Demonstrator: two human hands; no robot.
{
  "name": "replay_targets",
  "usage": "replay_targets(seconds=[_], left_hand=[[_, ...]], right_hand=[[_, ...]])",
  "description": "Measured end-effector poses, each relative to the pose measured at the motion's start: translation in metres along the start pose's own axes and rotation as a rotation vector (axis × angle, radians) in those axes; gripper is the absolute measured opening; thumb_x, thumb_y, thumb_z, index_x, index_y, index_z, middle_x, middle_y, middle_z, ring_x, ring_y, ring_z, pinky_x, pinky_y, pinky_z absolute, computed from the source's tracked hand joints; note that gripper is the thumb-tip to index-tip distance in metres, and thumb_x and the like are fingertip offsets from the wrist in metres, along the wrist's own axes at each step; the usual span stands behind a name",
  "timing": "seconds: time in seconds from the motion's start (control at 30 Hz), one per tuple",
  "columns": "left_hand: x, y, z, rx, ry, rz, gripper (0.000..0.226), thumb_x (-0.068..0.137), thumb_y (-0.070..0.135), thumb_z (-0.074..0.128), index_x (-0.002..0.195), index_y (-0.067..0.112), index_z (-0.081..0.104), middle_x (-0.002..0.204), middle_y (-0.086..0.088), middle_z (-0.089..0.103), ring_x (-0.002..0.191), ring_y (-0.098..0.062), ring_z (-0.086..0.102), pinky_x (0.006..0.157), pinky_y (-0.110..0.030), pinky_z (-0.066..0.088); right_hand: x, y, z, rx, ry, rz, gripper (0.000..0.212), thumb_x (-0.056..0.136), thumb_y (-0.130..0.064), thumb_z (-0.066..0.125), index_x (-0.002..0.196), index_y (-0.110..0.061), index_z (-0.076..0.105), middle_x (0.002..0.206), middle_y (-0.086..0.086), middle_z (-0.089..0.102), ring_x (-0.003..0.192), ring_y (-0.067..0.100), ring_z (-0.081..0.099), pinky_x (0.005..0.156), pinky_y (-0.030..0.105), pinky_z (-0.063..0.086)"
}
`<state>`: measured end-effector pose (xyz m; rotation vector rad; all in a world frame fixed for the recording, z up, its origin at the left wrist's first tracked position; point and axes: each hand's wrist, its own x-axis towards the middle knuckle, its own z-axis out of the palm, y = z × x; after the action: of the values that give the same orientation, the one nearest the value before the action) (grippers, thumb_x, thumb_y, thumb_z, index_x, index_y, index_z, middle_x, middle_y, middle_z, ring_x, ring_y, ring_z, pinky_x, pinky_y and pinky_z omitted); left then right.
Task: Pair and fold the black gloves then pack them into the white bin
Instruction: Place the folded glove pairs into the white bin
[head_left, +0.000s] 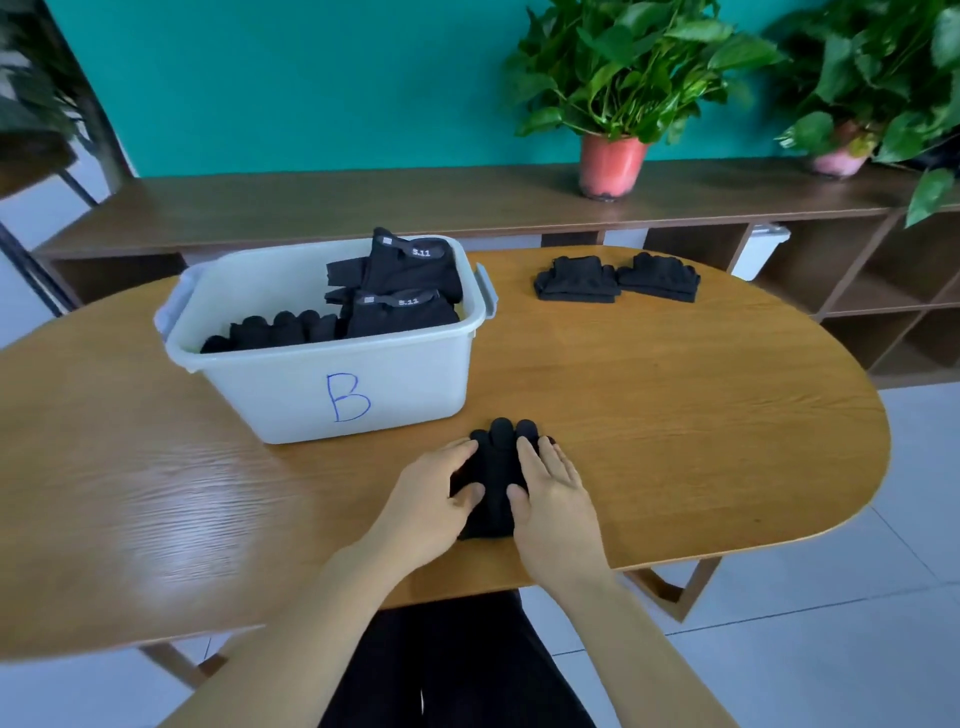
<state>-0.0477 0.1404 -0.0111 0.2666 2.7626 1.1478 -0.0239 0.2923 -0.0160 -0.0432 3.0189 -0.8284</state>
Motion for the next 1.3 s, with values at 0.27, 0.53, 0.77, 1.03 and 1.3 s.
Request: replay_targets(seconds=[0.27,0.53,0.77,1.03,1.3], left_hand=[[-0.017,-0.018,-0.021,-0.046,0.014,-0.069,0.055,0.097,0.016,0.06,0.148,0.025,0.042,0.15,0.011,0.045,0.138,-0.009,0.041,0.101,-0.016,0.032],[-0.017,-0.011,-0.04,0.12,0.095,-0.28,0.061,0.091,0.045,0.065,0.143,0.018,0.048,0.143,-0.002,0.051,0.13,-0.02,0.047,0.105,-0.035,0.041],[-0.002,0.001,-0.033,0.016,-0.024,-0.285,0.026,0.09,0.03,0.067,0.114,0.018,0.067,0.113,0.003,0.067,0.108,-0.016,0.061,0.094,-0.039,0.05],[0.012,0.01,-0.035,-0.068,-0.089,-0.382,0.043,0.089,0.021,0.07,0.131,0.015,0.062,0.123,-0.002,0.065,0.107,-0.019,0.06,0.082,-0.027,0.043],[0.01,0.017,-0.036,-0.127,-0.073,-0.439,0.051,0.089,0.018,0.072,0.136,0.014,0.053,0.13,-0.005,0.058,0.113,-0.02,0.055,0.081,-0.026,0.04]], right_hand=[[-0.007,-0.028,0.013,0.05,-0.012,-0.022,0.056,0.105,-0.024,0.039,0.156,-0.019,0.016,0.163,0.003,0.014,0.151,0.018,0.006,0.119,0.028,0.013],[0.017,-0.018,-0.041,0.091,0.023,0.031,0.058,0.097,-0.033,0.059,0.149,-0.023,0.038,0.145,0.003,0.039,0.132,0.019,0.04,0.102,0.029,0.037],[0.046,-0.018,-0.041,0.064,-0.364,0.063,0.068,0.088,-0.036,0.071,0.148,-0.03,0.039,0.153,0.002,0.028,0.14,0.025,0.032,0.113,0.041,0.034],[0.063,-0.025,-0.041,0.019,-0.456,0.052,0.064,0.086,-0.029,0.074,0.143,-0.02,0.046,0.148,0.002,0.04,0.131,0.024,0.045,0.103,0.035,0.042],[0.063,-0.018,-0.038,0.124,-0.47,0.059,0.061,0.085,-0.026,0.075,0.14,-0.018,0.049,0.142,0.004,0.049,0.126,0.023,0.049,0.096,0.032,0.041]])
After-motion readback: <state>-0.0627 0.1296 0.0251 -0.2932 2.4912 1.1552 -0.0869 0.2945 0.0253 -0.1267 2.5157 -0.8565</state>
